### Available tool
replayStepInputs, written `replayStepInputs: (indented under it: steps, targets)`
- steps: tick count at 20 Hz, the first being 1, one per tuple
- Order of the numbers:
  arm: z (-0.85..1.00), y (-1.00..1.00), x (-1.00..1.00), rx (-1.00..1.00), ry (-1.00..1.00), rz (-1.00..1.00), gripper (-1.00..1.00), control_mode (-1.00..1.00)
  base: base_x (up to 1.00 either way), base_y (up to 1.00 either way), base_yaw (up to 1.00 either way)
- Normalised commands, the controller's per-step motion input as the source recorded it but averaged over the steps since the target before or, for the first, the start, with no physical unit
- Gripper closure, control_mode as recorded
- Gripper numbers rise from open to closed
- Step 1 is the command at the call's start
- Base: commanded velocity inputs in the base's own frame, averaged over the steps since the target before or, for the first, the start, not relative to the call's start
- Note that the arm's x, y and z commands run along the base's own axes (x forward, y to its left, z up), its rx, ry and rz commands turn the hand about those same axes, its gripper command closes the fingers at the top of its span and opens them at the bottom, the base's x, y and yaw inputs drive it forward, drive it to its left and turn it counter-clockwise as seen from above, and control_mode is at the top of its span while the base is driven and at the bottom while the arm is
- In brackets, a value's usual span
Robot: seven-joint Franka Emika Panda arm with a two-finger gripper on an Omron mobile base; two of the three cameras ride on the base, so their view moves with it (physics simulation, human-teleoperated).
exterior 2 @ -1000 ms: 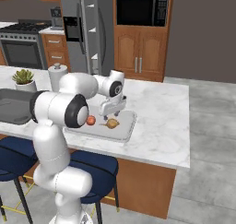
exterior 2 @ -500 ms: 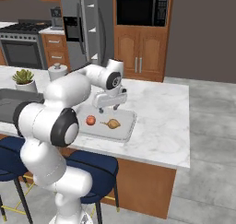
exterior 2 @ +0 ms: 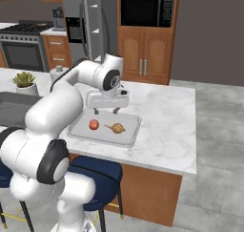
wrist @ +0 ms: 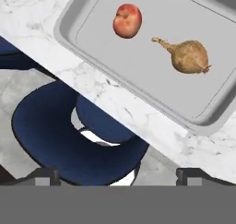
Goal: Place the cold items (onion and peach) from the fridge in one tupperware on the dining counter. Place the warm items (hot dog and kebab skewer) in the stove area in another tupperware.
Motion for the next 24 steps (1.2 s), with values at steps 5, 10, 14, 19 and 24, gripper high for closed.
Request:
replayStepInputs:
  steps: [5,10,14,19,24]
  targets:
    - [0.45,0.14,-0.77,-0.05,-0.03,-0.23,-1.00,-1.00,0.00,0.00,0.00]
    - [0.34,0.12,-0.85,-0.01,-0.29,-0.20,-1.00,-1.00,0.00,0.00,0.00]
    - [0.33,0.18,-0.93,-0.03,-0.39,-0.21,-1.00,-1.00,0.00,0.00,0.00]
    - [0.42,0.26,-0.92,-0.13,-0.35,-0.17,-1.00,-1.00,0.00,0.00,0.00]
    - [0.39,0.49,-0.81,-0.21,-0.23,-0.05,-1.00,-1.00,0.00,0.00,0.00]
